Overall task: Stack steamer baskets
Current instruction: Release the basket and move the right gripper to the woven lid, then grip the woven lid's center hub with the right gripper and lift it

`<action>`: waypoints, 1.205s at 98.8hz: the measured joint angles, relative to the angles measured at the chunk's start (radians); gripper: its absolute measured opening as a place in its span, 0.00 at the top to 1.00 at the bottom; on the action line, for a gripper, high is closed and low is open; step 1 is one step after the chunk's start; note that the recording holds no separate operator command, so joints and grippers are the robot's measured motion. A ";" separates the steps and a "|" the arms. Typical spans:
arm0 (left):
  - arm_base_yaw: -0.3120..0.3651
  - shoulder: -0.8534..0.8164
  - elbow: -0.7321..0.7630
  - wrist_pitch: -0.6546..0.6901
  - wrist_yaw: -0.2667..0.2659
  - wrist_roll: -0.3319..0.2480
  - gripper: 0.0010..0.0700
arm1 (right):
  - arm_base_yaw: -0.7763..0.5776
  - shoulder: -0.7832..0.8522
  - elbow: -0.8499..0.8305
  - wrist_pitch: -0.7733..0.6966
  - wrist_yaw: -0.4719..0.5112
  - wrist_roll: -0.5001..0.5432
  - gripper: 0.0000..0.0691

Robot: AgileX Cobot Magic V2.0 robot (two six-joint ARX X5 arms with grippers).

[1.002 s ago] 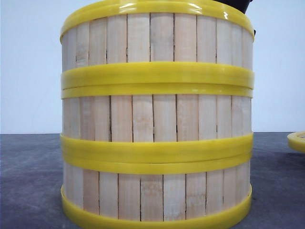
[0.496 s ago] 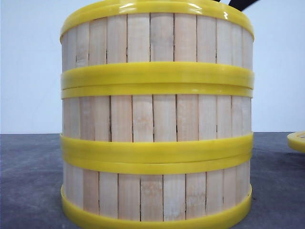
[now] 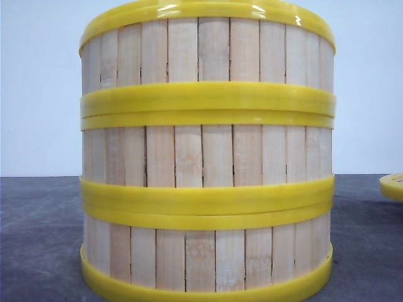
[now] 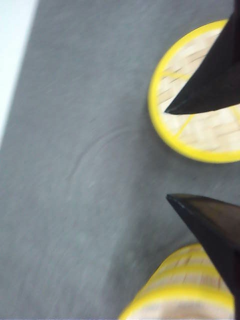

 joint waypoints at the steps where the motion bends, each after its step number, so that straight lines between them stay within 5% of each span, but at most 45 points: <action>1: 0.000 0.000 0.000 0.000 0.000 0.000 0.73 | -0.007 0.003 0.000 -0.001 -0.002 0.000 0.56; 44: 0.000 0.000 0.000 0.000 0.000 0.014 0.73 | -0.301 0.162 -0.088 -0.004 -0.106 0.002 0.54; 119: 0.000 0.000 0.000 0.000 0.000 0.018 0.73 | -0.428 0.287 -0.345 0.182 -0.106 0.029 0.54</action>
